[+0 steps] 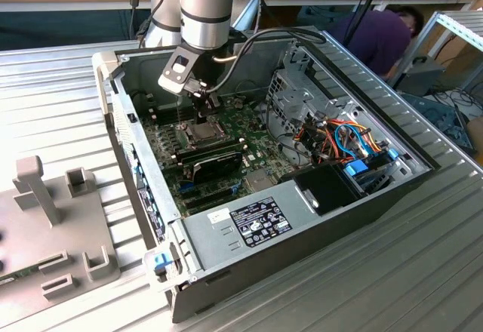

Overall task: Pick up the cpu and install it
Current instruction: 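Close the cpu cover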

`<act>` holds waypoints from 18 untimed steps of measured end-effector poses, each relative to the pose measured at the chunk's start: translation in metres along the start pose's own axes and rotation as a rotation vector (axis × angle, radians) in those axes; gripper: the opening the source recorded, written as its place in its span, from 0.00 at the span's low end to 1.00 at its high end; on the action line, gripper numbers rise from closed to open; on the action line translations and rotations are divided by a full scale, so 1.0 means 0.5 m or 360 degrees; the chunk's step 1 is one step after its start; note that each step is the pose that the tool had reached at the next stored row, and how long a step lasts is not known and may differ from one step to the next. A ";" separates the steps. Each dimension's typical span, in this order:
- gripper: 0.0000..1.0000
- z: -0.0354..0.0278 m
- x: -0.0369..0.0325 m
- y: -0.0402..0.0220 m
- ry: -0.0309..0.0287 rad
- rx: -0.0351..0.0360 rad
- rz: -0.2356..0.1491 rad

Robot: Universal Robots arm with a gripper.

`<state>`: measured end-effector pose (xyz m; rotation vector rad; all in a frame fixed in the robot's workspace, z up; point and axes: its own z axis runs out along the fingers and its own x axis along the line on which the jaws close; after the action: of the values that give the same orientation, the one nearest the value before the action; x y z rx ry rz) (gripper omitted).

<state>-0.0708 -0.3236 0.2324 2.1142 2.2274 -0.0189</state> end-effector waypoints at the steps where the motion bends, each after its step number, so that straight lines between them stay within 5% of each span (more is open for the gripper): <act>1: 0.11 0.000 0.000 0.000 0.00000 0.0000 0.0000; 6: 0.11 0.000 0.000 0.000 0.00023 -0.0003 -0.0056; 18: 0.11 0.003 0.000 0.000 0.00191 -0.0029 -0.0481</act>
<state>-0.0709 -0.3236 0.2307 1.7535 2.5199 -0.0023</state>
